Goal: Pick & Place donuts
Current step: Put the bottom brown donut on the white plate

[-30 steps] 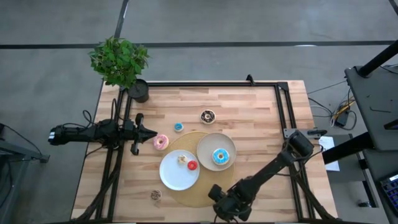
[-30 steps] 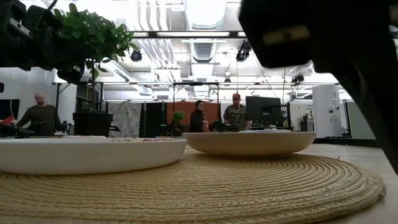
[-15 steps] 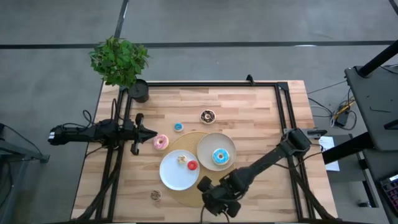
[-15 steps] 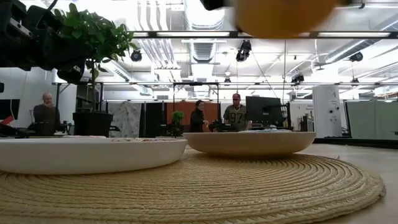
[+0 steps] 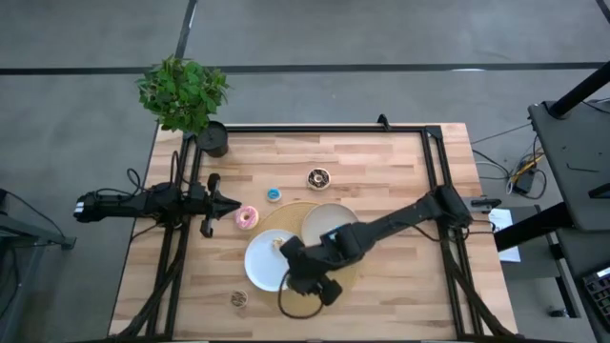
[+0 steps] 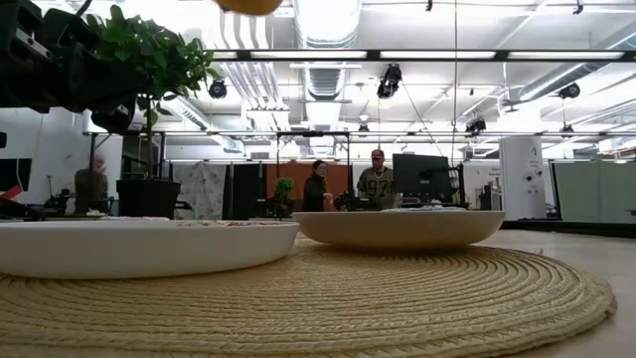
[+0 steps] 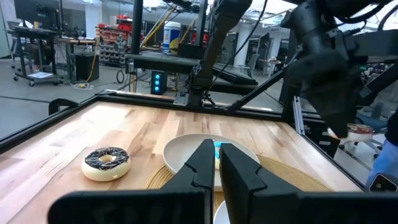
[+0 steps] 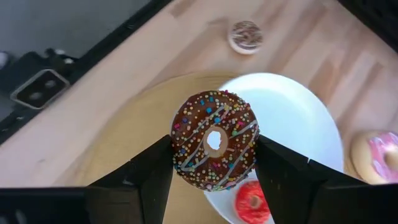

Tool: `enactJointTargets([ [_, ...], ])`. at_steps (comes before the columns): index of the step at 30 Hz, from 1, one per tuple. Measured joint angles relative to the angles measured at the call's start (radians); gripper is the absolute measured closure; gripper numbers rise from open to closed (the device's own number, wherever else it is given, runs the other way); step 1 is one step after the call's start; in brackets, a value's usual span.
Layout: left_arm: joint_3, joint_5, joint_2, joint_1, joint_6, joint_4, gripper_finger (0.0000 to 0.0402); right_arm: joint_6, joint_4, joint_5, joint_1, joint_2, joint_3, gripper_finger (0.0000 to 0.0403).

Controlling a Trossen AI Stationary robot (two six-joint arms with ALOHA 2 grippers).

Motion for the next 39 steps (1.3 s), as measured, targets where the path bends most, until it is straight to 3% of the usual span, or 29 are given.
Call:
enactJointTargets([
  [17, 0.000, 0.000, 0.000, 0.000, 0.000, 0.000, 0.0402, 0.059, 0.015, 0.003, -0.090, 0.015, -0.005, 0.0200],
  [39, 0.000, 0.000, 0.000, 0.000, 0.000, 0.001, 0.0402, 0.079, 0.054, 0.002, -0.091, 0.176, -0.005, 0.0200],
])
